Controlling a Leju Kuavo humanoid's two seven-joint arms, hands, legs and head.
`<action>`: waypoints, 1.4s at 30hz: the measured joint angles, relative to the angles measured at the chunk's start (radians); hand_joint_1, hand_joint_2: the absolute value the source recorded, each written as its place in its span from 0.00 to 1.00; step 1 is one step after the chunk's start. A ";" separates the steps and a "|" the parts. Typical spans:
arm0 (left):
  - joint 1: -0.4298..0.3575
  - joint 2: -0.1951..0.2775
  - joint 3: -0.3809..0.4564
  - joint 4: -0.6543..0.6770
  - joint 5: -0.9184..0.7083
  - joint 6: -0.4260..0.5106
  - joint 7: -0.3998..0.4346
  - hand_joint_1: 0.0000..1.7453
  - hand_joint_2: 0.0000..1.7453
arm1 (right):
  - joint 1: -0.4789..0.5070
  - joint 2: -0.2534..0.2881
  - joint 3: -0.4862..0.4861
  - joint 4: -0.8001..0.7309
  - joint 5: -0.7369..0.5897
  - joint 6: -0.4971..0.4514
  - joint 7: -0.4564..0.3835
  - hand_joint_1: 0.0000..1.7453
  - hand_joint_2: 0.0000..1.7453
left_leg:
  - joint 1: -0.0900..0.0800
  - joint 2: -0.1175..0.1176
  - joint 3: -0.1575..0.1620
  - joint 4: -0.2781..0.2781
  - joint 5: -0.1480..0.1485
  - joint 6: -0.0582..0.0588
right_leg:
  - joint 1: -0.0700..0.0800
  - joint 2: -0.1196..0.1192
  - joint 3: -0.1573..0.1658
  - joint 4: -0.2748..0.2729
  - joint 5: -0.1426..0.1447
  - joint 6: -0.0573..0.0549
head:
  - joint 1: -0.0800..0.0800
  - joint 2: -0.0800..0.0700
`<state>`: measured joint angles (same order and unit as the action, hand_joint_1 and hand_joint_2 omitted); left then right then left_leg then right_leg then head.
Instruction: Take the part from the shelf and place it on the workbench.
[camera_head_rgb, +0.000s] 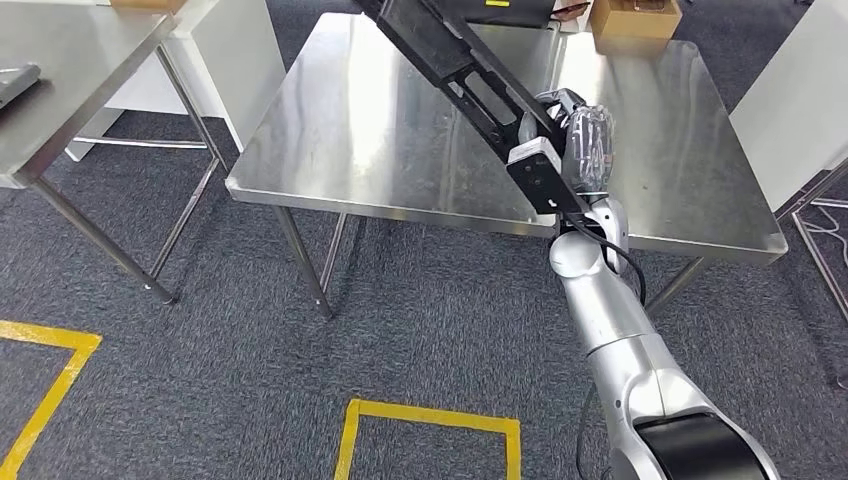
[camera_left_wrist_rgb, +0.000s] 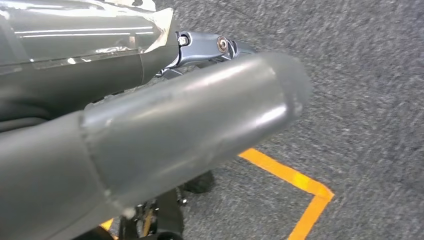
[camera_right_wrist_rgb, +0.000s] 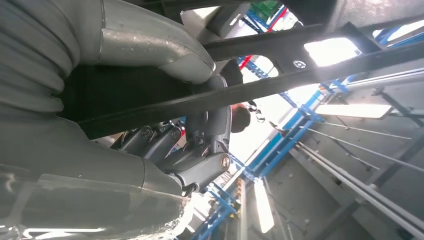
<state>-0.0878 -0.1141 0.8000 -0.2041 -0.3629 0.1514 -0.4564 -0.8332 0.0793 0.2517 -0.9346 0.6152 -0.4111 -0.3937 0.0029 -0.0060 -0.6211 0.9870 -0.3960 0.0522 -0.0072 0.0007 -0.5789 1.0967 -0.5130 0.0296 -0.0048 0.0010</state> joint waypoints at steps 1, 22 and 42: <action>-0.001 0.000 0.000 0.000 -0.001 0.000 0.000 0.00 0.00 | -0.004 0.000 0.001 0.000 0.006 -0.003 0.002 1.00 1.00 | 0.000 0.000 0.003 0.000 -0.003 0.003 | -0.002 0.000 -0.037 0.064 -0.019 -0.002 | 0.001 0.000; -0.002 -0.001 0.001 0.000 -0.036 -0.007 0.003 0.00 0.00 | -0.071 -0.029 0.009 0.132 0.254 -0.126 0.162 1.00 1.00 | 0.008 0.001 -0.116 0.181 -0.052 -0.049 | -0.010 0.004 0.009 -0.096 0.064 -0.036 | -0.006 0.000; -0.009 -0.004 0.013 0.000 -0.064 -0.016 0.014 0.00 0.00 | -0.152 -0.094 0.029 0.384 0.551 -0.150 0.330 1.00 1.00 | -0.006 -0.010 0.050 0.007 -0.055 -0.017 | 0.002 0.001 -0.049 -0.118 0.113 -0.006 | 0.007 0.000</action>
<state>-0.0973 -0.1180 0.8125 -0.2037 -0.4272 0.1358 -0.4429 -0.9848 -0.0149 0.2811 -0.5503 1.1660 -0.5615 -0.0636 -0.0031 -0.0165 -0.5708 0.9941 -0.4510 0.0348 -0.0053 0.0015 -0.6274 0.9788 -0.4004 0.0236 0.0019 0.0009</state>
